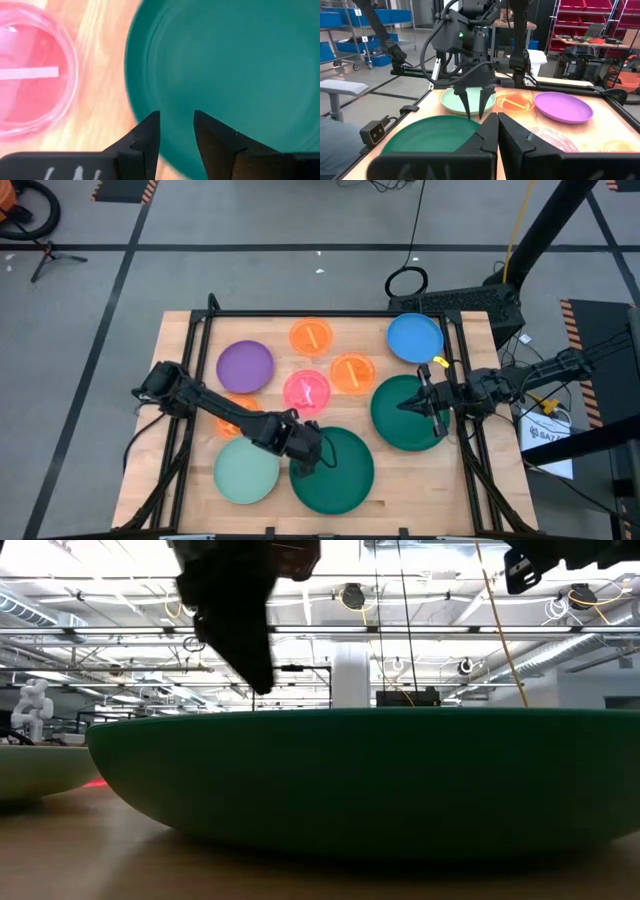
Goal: Stack plastic plates
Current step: Stack the left green plate on top of the green plate
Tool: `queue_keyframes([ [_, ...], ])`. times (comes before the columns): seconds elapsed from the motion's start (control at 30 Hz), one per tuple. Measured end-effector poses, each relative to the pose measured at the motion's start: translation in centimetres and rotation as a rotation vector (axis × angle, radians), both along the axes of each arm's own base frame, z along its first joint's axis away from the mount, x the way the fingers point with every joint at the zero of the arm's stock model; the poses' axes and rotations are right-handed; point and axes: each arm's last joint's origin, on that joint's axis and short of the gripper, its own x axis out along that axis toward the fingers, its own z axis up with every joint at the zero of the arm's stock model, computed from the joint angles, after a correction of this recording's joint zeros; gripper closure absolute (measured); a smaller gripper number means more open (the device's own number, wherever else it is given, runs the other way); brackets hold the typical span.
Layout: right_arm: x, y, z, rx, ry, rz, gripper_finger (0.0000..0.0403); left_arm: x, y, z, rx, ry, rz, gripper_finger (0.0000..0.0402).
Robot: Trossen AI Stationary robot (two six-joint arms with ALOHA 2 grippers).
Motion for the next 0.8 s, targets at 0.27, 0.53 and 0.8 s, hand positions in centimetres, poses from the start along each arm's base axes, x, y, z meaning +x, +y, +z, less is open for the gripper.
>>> queue_keyframes([
  [0.27,0.0,0.0,-0.2,-0.015,0.018,0.0,0.0401,-0.3,-0.5,-0.1,0.054,0.026,-0.145,0.0277],
  [0.53,-0.2,0.4,-0.5,-0.075,0.037,0.036,0.0401,-0.3,0.0,-1.4,-0.004,0.017,-0.127,0.0282],
  [0.8,-0.3,0.7,-0.5,-0.082,0.035,0.015,0.0401,0.5,1.2,-1.2,-0.049,-0.025,-0.091,0.031],
])
